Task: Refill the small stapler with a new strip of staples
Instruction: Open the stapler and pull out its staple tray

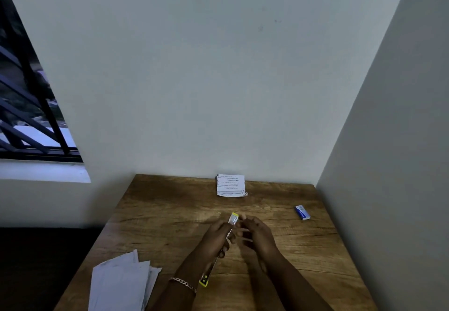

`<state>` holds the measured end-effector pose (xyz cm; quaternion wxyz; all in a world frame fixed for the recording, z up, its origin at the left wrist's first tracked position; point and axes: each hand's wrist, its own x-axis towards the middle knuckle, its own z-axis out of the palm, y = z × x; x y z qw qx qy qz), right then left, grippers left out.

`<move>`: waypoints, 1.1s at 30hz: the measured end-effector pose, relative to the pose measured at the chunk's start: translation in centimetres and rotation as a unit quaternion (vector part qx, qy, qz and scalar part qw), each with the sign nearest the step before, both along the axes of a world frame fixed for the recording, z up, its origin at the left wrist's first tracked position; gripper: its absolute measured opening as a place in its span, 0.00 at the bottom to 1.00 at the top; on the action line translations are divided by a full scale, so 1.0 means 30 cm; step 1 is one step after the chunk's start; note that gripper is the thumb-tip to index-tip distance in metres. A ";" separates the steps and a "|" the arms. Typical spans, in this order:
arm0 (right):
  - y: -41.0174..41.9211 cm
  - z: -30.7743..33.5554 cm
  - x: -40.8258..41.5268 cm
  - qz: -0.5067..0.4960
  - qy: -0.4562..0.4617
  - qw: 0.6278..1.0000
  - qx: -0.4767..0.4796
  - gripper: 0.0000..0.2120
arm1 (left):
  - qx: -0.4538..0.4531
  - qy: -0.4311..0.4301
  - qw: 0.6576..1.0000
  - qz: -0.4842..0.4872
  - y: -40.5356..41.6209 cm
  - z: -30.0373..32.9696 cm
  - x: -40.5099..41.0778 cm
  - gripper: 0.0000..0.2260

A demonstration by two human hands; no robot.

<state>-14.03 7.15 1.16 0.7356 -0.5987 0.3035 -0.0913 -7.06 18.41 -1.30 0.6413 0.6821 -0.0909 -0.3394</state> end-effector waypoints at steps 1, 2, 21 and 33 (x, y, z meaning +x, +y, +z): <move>0.009 0.003 0.000 -0.001 0.000 1.000 -0.005 0.07 | 0.007 0.002 1.000 -0.001 0.003 -0.001 -0.001 0.12; 0.019 0.003 -0.001 -0.001 0.000 1.000 -0.012 0.07 | 0.012 0.000 1.000 -0.003 0.007 0.000 0.000 0.15; 0.116 0.001 0.014 0.013 0.029 0.999 -0.007 0.04 | 0.049 0.004 0.998 -0.030 0.116 0.014 -0.002 0.16; 0.145 -0.023 0.030 0.019 0.041 0.992 -0.114 0.14 | 0.066 0.097 0.992 -0.043 0.146 0.027 -0.016 0.10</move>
